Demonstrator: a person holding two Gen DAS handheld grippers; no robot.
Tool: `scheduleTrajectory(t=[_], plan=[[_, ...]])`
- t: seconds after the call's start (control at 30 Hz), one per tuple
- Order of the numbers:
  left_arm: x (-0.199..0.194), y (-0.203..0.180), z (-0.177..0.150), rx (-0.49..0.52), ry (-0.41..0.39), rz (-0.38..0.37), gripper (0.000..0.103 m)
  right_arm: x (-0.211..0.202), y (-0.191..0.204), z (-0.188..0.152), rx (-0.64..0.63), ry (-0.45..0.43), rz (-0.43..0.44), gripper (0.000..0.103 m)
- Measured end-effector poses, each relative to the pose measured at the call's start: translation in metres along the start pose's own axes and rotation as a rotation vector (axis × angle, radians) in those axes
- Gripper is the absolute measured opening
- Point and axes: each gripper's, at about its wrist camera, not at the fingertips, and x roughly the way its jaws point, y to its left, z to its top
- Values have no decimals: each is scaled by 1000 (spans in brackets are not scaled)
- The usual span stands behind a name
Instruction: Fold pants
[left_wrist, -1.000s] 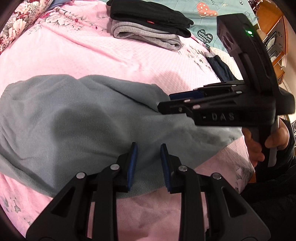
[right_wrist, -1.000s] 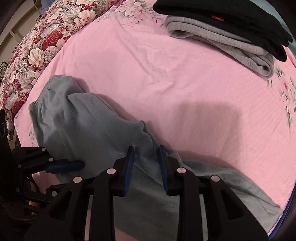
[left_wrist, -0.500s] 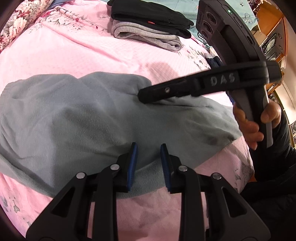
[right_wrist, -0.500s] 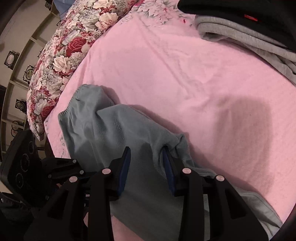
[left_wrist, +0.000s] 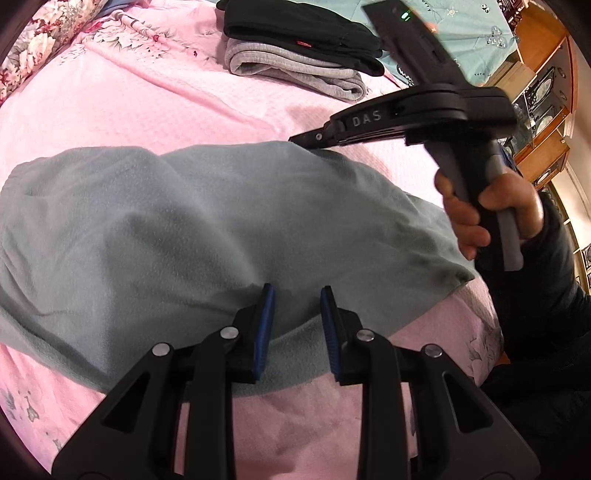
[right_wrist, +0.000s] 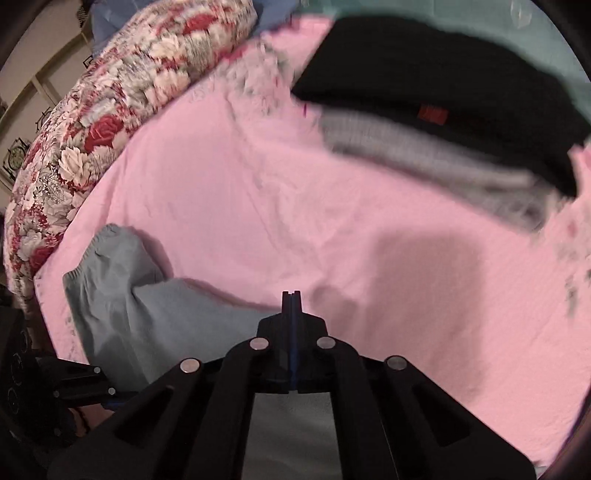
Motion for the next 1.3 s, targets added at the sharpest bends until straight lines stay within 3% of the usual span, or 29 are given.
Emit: scheduleTrajectory(t=[0.1,0.2,0.23,0.4,0.6,0.77,1.0,1.1,1.3], plan=[[0,-1,1,3,-1,3,26,10,-17,4,75,45,45,1],[0,0,1,3,-3,2,26,5,-24,10,117,26,80,26],[0,0,1,2,-3,1,26,4,-24,13,120,17,80,27],[-2,2,0,1,-5,-11,26,17,-10,16,98,74,73,28],[-3,6,-1,1,-12,-40,26,1,14,-20,9,60,-17,29],[-2,6,-1,3,-13,-45,26,-5,29,-42,-31,35,-50,29],[-2,6,-1,0,-15,-44,26,3,37,-45,-46,29,-53,30],[-3,5,-1,3,-14,-44,26,3,47,-48,-106,-8,-51,11],[-2,5,-1,0,-11,-39,26,-25,18,-9,-13,-137,-53,5]])
